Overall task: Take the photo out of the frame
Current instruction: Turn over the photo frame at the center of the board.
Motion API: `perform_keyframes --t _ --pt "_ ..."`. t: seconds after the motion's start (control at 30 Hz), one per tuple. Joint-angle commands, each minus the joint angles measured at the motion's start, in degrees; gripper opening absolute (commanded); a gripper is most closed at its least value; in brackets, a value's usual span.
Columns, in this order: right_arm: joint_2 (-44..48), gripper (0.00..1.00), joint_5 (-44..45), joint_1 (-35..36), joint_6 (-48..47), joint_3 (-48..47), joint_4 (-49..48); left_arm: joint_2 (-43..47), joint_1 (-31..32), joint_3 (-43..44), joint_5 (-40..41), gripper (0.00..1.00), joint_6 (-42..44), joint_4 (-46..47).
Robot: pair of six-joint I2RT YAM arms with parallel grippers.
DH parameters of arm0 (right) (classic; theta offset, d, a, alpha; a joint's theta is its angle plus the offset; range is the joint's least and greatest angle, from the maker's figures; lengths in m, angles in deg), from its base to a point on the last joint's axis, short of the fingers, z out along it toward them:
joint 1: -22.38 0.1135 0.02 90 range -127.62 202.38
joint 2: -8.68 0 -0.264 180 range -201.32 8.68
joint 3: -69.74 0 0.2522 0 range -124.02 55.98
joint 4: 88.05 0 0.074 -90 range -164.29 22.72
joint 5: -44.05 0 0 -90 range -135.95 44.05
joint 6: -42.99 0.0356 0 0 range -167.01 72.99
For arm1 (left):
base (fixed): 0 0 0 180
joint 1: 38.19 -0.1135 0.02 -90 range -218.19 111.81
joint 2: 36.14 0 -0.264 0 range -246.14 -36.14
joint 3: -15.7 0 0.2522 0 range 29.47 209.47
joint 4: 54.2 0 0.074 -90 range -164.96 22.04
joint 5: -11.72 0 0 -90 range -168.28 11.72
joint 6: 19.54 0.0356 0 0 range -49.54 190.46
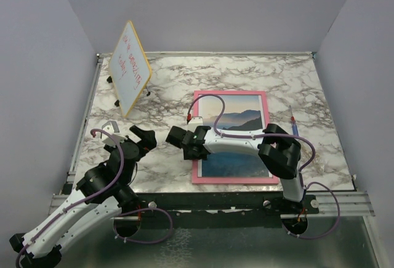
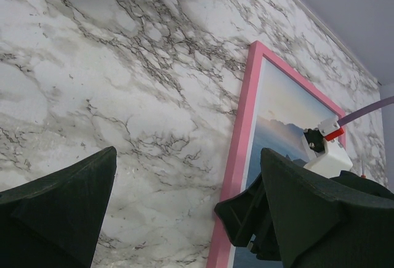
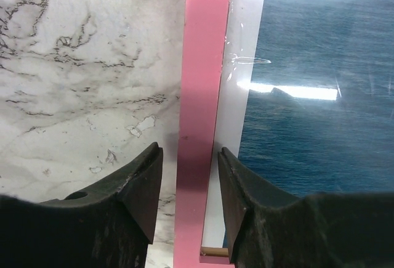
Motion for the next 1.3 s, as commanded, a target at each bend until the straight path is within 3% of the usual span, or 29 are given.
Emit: perform_keyframes --t 0.0,0.1,0.37,0.67,0.83,1.27 --pt "-0.92 0.43 -1.9 -0.29 -0.59 0.82 -2.21 0.61 0.43 -0.5 2.01 0.99 -0.62 -1.1" --pt "-1.49 0.41 -1.83 -0.29 -0.21 -0.74 -1.24 0.25 0.51 -0.55 2.17 0.99 -0.73 -1.1" --pt "-6.18 0.41 5.06 0.27 10.42 -7.05 12.42 1.16 0.51 0.21 4.34 0.99 -1.14 -2.33" --pt "-0.84 0.32 4.5 0.59 9.09 0.04 3.69 2.36 0.65 -0.04 4.93 0.99 -1.73 -2.85" --pt "-0.79 0.12 2.17 0.59 8.09 1.1 0.37 1.92 0.63 -0.09 4.78 0.99 -1.79 -2.86" --pt "7.55 0.04 1.14 0.59 5.98 11.22 -13.03 -3.86 0.6 -0.65 0.79 0.99 0.35 -0.24"
